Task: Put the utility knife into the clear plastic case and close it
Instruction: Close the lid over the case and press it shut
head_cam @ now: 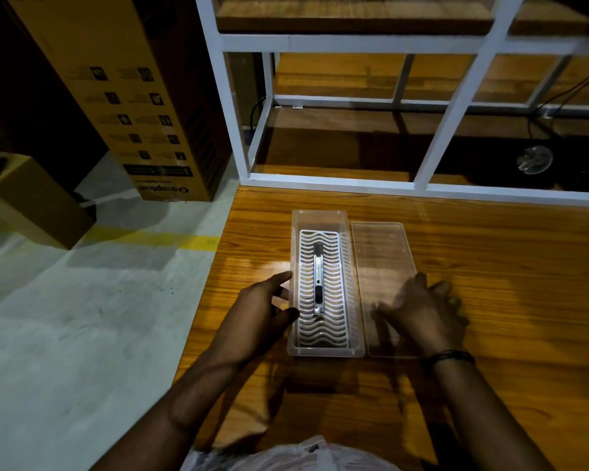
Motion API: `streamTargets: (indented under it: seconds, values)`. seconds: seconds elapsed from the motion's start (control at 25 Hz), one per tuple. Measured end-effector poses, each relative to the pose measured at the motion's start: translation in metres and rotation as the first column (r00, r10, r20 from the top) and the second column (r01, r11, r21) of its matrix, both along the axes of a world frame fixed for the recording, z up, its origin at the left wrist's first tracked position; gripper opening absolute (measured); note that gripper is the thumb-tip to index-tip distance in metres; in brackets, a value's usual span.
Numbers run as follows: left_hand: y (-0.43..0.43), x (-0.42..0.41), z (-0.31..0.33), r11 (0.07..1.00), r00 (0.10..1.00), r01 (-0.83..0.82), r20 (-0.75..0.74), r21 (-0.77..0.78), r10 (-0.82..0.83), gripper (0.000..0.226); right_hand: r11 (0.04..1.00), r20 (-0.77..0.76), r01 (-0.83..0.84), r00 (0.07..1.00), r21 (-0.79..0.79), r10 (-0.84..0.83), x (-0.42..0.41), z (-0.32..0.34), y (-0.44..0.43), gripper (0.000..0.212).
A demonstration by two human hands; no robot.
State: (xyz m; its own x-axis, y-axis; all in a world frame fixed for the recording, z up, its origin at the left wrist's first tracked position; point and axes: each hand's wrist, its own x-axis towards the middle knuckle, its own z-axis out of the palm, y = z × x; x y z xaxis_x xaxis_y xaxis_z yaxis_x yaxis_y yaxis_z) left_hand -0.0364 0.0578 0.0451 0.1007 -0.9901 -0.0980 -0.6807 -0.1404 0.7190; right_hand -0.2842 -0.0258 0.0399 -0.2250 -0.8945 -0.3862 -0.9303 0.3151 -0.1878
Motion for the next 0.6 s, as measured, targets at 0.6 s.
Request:
streamTargets:
  seconds: [0.6]
  values:
    - [0.003, -0.006, 0.003, 0.997, 0.995, -0.072, -0.069, 0.034, 0.074, 0.071, 0.964, 0.683, 0.115, 0.725, -0.241, 0.084, 0.009, 0.054, -0.007, 0.054]
